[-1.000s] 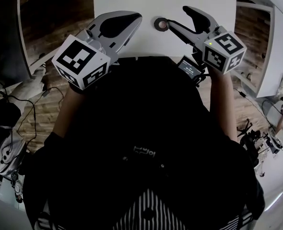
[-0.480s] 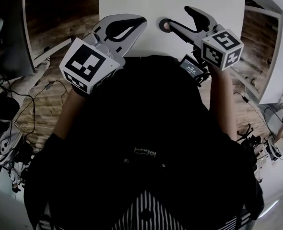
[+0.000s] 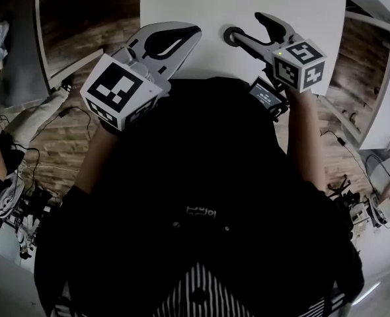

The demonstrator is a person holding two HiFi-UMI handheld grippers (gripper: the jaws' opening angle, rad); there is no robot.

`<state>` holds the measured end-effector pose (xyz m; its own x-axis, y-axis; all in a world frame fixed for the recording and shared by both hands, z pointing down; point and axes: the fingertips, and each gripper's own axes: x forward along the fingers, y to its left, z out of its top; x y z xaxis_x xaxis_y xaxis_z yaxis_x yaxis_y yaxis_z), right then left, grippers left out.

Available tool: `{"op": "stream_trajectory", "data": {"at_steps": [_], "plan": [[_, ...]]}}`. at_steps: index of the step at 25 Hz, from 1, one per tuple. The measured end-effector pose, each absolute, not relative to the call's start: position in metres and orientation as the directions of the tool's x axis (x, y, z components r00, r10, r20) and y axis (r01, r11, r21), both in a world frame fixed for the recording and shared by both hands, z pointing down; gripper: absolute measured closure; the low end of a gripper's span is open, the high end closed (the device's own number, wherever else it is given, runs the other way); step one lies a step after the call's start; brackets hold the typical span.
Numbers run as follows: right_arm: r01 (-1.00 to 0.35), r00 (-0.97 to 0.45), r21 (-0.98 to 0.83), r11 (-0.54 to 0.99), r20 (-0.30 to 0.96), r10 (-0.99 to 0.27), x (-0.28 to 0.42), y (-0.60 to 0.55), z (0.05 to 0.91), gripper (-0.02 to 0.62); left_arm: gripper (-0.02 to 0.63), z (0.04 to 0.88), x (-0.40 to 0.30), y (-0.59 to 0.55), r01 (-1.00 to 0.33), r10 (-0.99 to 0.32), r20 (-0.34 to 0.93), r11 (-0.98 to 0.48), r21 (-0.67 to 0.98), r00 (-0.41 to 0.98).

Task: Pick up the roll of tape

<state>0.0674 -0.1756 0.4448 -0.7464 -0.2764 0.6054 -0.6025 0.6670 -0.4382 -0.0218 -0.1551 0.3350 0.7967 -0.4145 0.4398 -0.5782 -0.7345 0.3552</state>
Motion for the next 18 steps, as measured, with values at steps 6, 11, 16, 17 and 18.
{"op": "stream_trajectory", "data": {"at_steps": [6, 11, 16, 17, 18], "plan": [[-0.596, -0.719, -0.412, 0.689, 0.656, -0.230, 0.062, -0.167, 0.475, 0.238, 0.601, 0.337, -0.026, -0.151, -0.597, -0.432, 0.445, -0.721, 0.352, 0.784], [-0.589, -0.712, -0.425, 0.688, 0.675, -0.193, 0.059, -0.159, 0.492, 0.230, 0.601, 0.340, -0.030, -0.149, -0.613, -0.444, 0.454, -0.708, 0.351, 0.773], [-0.594, -0.693, -0.425, 0.683, 0.702, -0.166, 0.059, -0.153, 0.509, 0.218, 0.601, 0.341, -0.031, -0.145, -0.620, -0.451, 0.450, -0.694, 0.367, 0.771], [-0.593, -0.687, -0.420, 0.687, 0.709, -0.159, 0.058, -0.152, 0.513, 0.216, 0.601, 0.337, -0.032, -0.145, -0.618, -0.455, 0.437, -0.688, 0.382, 0.776], [-0.591, -0.683, -0.417, 0.691, 0.714, -0.153, 0.057, -0.150, 0.516, 0.216, 0.601, 0.334, -0.031, -0.146, -0.616, -0.460, 0.423, -0.682, 0.394, 0.781]]}}
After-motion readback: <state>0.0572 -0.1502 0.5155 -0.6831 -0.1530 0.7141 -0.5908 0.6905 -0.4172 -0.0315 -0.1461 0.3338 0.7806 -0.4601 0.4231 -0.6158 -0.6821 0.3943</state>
